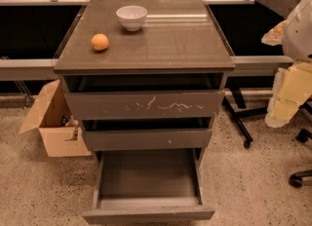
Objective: Place orange into bottom drawer
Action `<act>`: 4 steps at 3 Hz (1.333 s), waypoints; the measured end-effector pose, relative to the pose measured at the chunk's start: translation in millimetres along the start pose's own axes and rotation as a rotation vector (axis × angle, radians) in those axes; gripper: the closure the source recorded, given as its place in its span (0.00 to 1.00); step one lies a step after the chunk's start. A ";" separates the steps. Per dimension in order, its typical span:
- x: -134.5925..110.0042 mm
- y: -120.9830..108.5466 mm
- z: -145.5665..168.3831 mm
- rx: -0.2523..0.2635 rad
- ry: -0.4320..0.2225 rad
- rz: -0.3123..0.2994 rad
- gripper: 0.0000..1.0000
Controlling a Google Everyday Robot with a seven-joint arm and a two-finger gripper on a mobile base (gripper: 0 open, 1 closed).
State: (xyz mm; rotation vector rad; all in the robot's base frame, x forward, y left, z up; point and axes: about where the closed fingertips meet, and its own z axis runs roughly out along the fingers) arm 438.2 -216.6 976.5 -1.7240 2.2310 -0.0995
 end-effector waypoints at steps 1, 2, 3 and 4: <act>0.0 0.0 0.0 0.000 0.000 0.000 0.13; 0.0 0.0 0.0 0.000 0.000 0.000 0.20; 0.0 0.0 0.0 0.000 0.000 0.000 0.01; 0.0 0.0 0.0 0.000 0.000 0.000 0.00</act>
Offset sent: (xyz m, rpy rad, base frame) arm 0.0000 0.0000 0.0000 0.0000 0.0000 0.0000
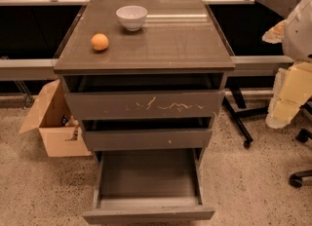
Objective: Place orange into bottom drawer
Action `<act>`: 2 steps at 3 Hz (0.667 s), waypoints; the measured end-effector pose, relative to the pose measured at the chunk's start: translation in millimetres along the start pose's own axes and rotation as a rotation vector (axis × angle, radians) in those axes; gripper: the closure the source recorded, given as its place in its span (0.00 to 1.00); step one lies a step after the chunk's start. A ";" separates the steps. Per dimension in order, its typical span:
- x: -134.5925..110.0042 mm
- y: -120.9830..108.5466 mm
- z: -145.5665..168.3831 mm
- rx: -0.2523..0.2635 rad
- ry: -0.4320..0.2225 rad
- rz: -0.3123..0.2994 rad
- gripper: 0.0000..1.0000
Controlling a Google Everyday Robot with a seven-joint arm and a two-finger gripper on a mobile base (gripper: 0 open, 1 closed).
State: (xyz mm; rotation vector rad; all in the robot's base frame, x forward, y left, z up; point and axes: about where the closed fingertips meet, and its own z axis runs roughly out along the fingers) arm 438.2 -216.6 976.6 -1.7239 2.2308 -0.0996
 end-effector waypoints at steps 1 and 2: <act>-7.6 -12.4 13.3 -0.014 -0.058 -0.004 0.00; -43.7 -41.9 36.7 -0.023 -0.205 -0.053 0.00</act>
Offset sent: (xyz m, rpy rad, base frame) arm 0.0938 0.0524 -0.0173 0.2790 -0.0724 0.1881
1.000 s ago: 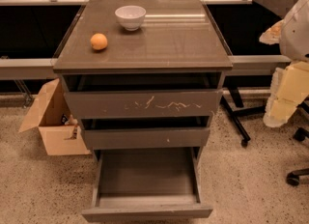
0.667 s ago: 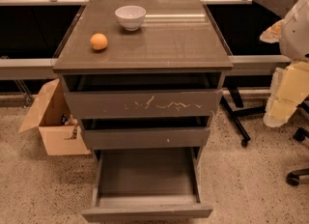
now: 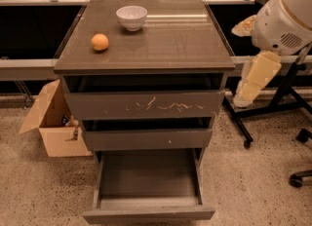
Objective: Place orange into bottom drawer
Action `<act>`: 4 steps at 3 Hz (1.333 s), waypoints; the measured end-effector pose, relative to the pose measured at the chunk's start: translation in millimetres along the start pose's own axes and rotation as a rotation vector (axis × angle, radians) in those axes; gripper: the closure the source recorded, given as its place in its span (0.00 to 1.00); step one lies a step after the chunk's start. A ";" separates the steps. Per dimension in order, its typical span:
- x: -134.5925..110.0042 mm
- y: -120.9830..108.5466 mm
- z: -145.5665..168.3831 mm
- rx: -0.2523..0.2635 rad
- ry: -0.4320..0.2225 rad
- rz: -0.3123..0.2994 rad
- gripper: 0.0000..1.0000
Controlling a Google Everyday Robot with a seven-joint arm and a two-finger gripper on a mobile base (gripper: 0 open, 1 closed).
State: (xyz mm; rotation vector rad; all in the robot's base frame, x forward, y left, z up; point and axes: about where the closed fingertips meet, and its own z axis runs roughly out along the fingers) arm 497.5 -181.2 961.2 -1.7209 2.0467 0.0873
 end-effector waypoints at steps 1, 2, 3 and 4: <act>-24.8 -18.3 17.3 0.007 -0.102 -0.019 0.00; -24.8 -18.3 17.3 0.007 -0.102 -0.019 0.00; -53.4 -46.7 49.4 0.019 -0.205 -0.034 0.00; -82.4 -78.0 78.4 0.052 -0.315 -0.020 0.00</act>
Offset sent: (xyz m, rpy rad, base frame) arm 0.0216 0.0211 -0.0011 0.0759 -0.0302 0.0340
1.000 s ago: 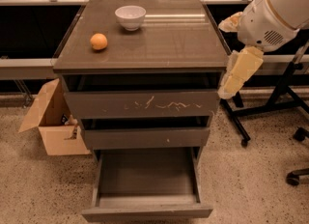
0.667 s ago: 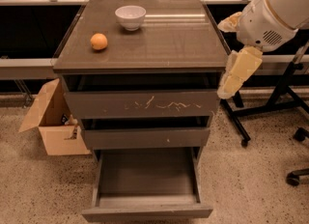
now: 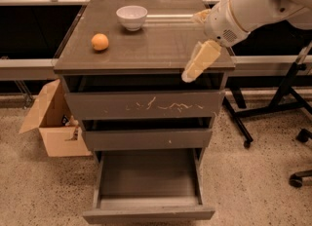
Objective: Place orange into bottom drawer
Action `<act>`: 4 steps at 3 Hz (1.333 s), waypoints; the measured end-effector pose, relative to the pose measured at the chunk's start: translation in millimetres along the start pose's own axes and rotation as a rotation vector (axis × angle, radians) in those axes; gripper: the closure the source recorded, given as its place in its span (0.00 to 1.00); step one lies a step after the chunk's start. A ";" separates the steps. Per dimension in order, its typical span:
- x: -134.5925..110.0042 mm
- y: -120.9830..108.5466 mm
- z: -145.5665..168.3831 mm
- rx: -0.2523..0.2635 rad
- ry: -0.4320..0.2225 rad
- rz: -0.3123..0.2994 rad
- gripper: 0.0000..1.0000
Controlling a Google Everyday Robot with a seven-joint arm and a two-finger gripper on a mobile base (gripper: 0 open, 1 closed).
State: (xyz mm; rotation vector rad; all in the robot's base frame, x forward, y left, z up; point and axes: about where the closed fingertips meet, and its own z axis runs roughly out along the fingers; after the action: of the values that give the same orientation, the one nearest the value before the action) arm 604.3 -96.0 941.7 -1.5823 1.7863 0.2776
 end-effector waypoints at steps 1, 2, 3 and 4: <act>-19.9 -20.8 36.4 0.014 -0.101 0.041 0.00; -45.8 -34.6 79.9 -0.035 -0.226 0.070 0.00; -45.8 -34.6 79.9 -0.035 -0.226 0.070 0.00; -60.9 -52.9 112.6 -0.053 -0.281 0.060 0.00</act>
Offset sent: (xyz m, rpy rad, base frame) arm 0.0929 0.1235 -0.0196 0.3891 0.0384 0.0994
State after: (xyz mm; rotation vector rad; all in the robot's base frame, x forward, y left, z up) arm 694.0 6.2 915.3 -1.4470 1.6204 0.5513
